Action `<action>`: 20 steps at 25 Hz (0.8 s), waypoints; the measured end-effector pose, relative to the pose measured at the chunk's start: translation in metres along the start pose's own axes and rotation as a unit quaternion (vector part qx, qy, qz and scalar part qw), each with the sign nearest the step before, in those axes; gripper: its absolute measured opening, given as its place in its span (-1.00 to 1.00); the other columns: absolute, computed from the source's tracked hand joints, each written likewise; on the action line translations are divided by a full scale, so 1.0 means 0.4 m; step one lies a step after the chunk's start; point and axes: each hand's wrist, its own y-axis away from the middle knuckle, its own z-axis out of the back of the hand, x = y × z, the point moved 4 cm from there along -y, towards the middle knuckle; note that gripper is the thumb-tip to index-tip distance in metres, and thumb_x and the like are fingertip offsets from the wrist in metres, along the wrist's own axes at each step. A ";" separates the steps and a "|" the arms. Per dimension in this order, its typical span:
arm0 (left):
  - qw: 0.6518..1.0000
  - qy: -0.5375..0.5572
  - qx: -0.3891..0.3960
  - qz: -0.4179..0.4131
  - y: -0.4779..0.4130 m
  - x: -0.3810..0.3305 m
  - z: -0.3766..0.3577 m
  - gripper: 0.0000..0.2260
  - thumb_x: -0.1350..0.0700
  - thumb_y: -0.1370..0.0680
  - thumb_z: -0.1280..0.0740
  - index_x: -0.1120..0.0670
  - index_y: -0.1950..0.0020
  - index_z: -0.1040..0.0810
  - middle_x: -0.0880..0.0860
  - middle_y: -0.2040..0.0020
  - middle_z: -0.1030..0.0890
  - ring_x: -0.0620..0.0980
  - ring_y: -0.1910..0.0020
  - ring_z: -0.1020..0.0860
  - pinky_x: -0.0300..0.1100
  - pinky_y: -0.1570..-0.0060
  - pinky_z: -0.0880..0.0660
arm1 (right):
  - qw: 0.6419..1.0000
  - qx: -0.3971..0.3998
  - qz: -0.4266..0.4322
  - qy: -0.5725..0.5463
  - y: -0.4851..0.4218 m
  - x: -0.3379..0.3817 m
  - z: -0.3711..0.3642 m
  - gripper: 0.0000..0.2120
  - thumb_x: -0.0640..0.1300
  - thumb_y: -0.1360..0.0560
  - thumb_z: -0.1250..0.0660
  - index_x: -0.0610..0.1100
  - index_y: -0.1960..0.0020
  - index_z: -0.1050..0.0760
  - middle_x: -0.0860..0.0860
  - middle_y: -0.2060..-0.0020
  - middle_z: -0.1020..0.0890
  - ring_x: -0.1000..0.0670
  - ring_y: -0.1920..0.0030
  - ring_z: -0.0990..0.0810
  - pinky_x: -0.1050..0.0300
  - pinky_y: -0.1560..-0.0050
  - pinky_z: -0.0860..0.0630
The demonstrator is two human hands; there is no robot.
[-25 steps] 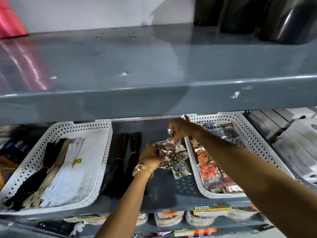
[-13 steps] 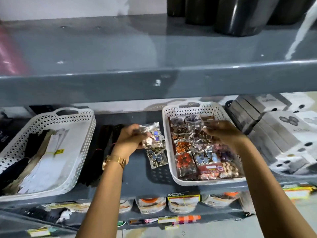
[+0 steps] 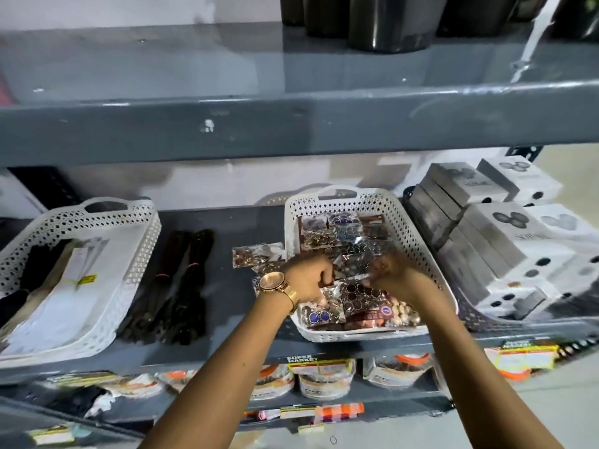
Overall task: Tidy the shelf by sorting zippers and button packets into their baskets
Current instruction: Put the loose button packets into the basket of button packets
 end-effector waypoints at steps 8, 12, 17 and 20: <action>0.868 0.241 -0.334 0.279 0.165 0.282 -0.034 -0.72 0.01 -0.46 -0.40 0.14 -0.08 -0.58 0.17 -0.07 -0.65 0.20 -0.11 -0.58 0.00 -0.10 -0.51 | 0.958 -0.024 0.285 -0.004 -0.002 0.279 -0.055 -0.79 -0.17 -0.55 -0.26 -0.14 -0.16 -0.55 0.04 -0.05 -0.62 0.08 -0.02 -0.58 0.24 -0.06 -0.48; 0.894 0.194 -0.218 0.341 0.157 0.277 -0.073 -0.33 -0.47 -0.27 -0.26 0.00 -0.13 -0.57 0.14 -0.05 -0.68 0.19 -0.11 -0.61 0.01 -0.09 -0.57 | 0.923 0.004 0.345 0.173 -0.127 0.416 -0.170 -0.62 -0.25 -0.54 -0.25 -0.23 -0.35 -0.42 -0.21 -0.34 -0.48 -0.17 -0.39 -0.38 0.03 -0.36 -0.32; 0.893 0.153 -0.205 0.369 0.137 0.248 -0.087 -0.59 0.00 -0.43 -0.38 0.11 -0.22 -0.45 0.22 -0.18 -0.59 0.26 -0.22 -0.52 0.07 -0.10 -0.52 | 0.901 0.113 0.234 0.347 -0.255 0.449 -0.230 -0.56 -0.23 -0.55 -0.22 -0.25 -0.41 -0.32 -0.27 -0.37 -0.42 -0.22 -0.35 -0.43 0.01 -0.31 -0.38; 0.858 0.274 -0.233 0.367 0.163 0.265 -0.102 -0.68 0.01 -0.28 -0.45 0.02 0.00 -0.56 0.12 0.01 -0.69 0.18 -0.03 -0.63 -0.03 0.03 -0.61 | 0.901 0.091 0.264 0.332 -0.275 0.445 -0.227 -0.66 -0.23 -0.41 -0.42 -0.25 -0.17 -0.54 -0.19 -0.12 -0.65 -0.16 -0.09 -0.63 0.08 -0.09 -0.52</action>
